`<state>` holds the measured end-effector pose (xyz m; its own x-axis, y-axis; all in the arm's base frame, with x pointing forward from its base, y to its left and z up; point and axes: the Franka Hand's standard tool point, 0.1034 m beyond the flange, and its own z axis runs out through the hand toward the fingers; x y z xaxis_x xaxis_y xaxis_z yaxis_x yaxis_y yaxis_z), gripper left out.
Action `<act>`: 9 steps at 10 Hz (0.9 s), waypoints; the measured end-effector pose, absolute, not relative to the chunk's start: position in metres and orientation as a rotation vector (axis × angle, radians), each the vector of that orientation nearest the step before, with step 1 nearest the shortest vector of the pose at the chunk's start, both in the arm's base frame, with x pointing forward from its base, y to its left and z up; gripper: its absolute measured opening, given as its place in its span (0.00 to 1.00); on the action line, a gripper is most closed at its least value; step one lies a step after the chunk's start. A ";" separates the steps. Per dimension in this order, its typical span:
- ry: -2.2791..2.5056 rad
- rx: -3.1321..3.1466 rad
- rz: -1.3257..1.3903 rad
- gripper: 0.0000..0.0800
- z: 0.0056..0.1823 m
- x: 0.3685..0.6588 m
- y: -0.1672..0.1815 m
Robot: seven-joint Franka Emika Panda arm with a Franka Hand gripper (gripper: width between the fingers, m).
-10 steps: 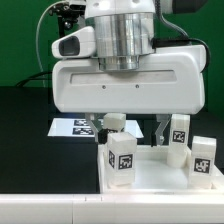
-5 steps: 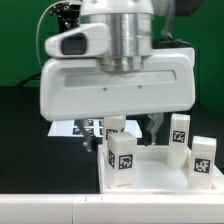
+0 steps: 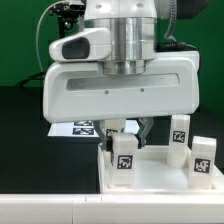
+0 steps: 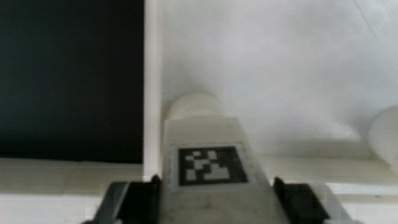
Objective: Assemble square table
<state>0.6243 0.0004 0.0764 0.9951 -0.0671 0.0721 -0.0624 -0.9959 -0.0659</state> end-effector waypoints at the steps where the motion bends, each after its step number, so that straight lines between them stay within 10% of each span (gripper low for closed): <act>1: 0.317 -3.064 -0.111 0.36 0.077 0.625 0.001; 9: 1.611 -2.570 -0.128 0.36 0.073 0.628 0.008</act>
Offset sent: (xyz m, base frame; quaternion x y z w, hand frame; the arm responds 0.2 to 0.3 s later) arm -0.0013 0.0066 -0.0075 -0.0264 0.0219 0.3845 0.9225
